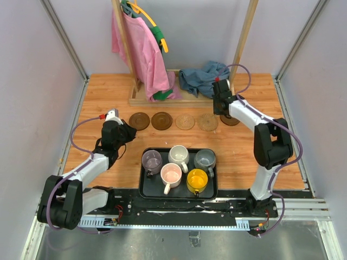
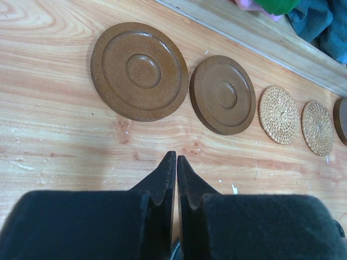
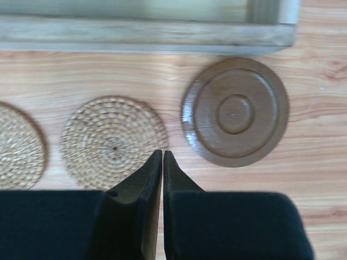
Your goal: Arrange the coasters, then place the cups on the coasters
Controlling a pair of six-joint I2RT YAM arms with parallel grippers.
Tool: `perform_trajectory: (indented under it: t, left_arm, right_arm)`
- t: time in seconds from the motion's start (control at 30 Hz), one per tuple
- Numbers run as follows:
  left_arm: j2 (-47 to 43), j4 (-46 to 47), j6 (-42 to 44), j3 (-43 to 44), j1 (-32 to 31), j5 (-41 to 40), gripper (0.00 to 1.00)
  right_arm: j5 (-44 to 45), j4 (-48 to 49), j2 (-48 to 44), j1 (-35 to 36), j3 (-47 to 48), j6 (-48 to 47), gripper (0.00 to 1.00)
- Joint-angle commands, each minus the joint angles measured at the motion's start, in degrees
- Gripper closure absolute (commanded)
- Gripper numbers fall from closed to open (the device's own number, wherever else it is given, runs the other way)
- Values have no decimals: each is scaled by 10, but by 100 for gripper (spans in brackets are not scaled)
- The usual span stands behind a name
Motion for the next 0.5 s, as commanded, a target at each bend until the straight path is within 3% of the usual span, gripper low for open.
perform_trajectory:
  t: [0.0, 0.47]
  left_arm:
    - [-3, 20, 2, -4, 1, 10, 93]
    - [-1, 20, 4, -2, 2, 13, 92]
  right_arm:
    - [14, -18, 9, -41, 5, 3, 95]
    - [-22, -12, 65, -114, 30, 13, 97]
